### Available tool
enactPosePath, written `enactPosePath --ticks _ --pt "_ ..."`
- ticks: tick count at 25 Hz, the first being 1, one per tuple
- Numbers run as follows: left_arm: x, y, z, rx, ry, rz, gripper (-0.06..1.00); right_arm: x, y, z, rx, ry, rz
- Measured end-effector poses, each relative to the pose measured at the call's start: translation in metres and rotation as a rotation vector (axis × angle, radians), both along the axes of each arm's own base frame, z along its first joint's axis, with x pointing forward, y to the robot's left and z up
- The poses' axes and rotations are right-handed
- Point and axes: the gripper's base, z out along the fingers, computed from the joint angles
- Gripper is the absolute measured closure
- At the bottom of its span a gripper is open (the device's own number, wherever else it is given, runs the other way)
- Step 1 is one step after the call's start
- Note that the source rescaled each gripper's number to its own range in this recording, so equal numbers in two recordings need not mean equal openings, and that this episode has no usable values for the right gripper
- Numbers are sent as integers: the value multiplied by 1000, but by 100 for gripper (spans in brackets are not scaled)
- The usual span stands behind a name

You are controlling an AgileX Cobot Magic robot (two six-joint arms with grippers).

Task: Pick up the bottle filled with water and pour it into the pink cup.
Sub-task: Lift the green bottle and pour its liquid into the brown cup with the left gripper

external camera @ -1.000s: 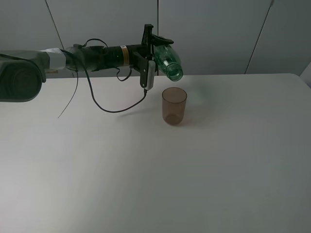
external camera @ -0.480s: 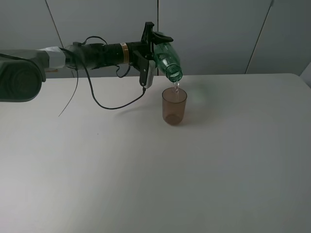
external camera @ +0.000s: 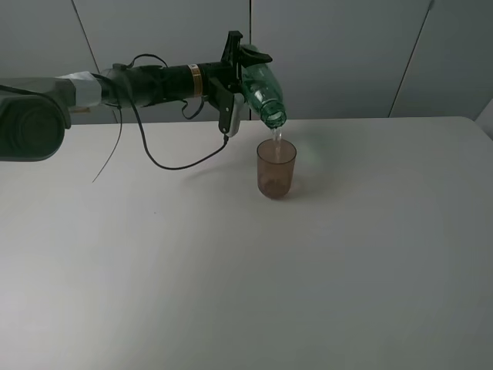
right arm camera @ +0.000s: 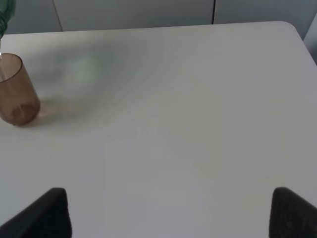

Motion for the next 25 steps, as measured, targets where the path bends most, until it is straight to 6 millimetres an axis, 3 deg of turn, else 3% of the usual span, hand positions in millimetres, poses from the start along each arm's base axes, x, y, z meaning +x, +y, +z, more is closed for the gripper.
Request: enactPosePath --ticks 25 --pt "0 -2 12 22 -161 -30 94 0 0 0 0 0 0"
